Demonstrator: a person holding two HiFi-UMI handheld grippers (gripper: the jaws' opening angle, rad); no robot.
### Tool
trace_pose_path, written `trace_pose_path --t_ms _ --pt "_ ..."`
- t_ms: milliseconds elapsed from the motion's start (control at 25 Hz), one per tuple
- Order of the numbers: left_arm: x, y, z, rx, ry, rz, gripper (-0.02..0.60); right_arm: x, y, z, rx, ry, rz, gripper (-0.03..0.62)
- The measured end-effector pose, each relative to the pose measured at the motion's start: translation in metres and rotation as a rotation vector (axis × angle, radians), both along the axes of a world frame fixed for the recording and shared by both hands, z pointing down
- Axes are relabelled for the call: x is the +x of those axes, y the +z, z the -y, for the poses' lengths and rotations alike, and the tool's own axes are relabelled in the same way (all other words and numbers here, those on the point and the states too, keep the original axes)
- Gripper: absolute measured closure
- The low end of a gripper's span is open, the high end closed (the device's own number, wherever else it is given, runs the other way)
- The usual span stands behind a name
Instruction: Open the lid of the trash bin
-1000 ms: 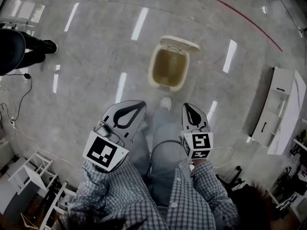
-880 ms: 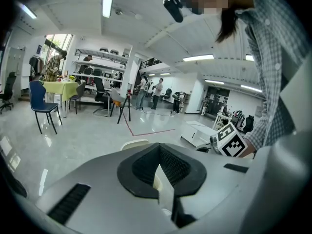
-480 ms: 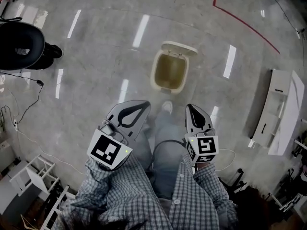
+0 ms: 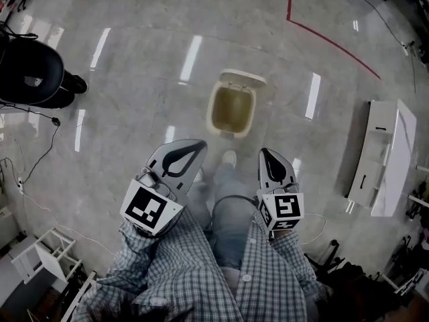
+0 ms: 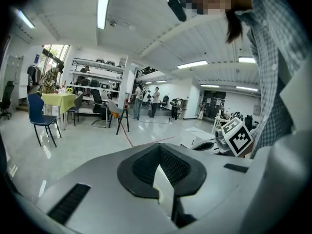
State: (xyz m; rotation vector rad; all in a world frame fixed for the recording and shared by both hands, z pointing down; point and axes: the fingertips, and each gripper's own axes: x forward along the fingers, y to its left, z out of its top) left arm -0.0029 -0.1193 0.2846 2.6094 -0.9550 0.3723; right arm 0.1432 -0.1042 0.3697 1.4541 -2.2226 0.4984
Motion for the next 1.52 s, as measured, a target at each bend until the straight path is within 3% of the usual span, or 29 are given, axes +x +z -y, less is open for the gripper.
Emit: trace_pose_path --t_ms 880,1520 --pt "-0.003 -0.049 -0.004 0.090 0.016 -0.026 0.575 0.007 -0.063 0.005 0.116 0.037 -0.016 0.574" --pt "-0.013 -0.070 0.006 0.148 -0.007 -0.022 0.575 -0.014 -0.114 0.028 0.258 -0.030 -0.004 0.574"
